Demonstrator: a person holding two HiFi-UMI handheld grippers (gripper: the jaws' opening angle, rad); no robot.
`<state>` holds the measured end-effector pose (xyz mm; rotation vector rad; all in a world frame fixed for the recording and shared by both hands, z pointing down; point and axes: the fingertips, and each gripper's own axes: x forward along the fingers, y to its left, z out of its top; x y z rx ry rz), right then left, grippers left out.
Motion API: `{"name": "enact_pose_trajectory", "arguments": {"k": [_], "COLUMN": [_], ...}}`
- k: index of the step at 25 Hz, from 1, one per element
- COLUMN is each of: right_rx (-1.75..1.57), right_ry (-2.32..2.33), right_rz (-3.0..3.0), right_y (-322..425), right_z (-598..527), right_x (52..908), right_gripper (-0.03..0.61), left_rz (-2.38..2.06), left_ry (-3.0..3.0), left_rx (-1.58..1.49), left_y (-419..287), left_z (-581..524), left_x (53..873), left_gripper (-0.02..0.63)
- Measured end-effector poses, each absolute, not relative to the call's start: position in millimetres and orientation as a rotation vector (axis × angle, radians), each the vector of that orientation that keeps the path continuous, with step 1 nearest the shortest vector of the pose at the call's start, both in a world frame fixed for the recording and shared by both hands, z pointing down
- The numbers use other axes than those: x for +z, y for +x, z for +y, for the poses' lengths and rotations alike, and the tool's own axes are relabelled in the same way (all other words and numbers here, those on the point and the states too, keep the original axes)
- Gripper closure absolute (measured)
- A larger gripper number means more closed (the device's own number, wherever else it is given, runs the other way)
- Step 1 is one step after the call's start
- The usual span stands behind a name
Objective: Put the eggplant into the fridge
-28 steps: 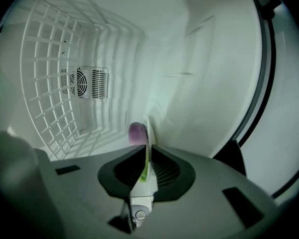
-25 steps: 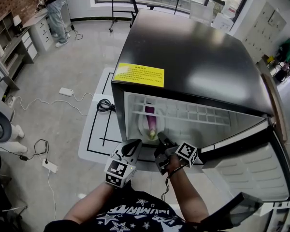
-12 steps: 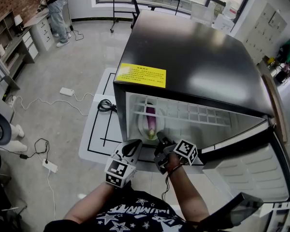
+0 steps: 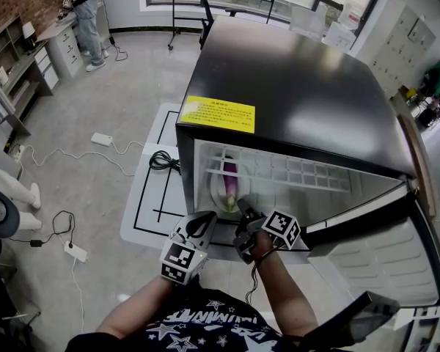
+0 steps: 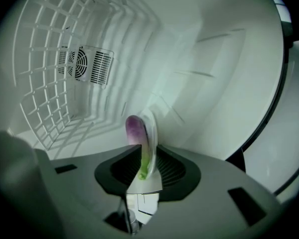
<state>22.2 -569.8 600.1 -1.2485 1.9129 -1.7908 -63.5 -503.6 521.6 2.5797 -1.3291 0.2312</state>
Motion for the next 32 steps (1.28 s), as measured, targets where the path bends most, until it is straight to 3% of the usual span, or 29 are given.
{"name": "enact_pose_trajectory", "arguments": {"k": [15,29,32], "right_rx": [-1.778,-1.729,-1.712], "right_ry": [-1.32,-1.093,-1.076], "right_rz": [1.918,2.045,2.1], "right_y": [32.4,23.9,27.9], "right_z": [-555.9,-501.6,-481.1], "right_x": [601.3,557.7,548.4], "right_gripper": [0.503,0.506,0.557], "left_rz": [-1.349,-1.433,-1.458], "left_ry": [2.581,2.548,2.538], "left_rx": [0.234,0.192,0.19], "left_y": [-65.2,-64.3,-60.7], "left_z": [-494.0,-458.4,-445.3], "left_x": [522.0,504.3,499.4], "left_gripper": [0.604,0.604,0.604]}}
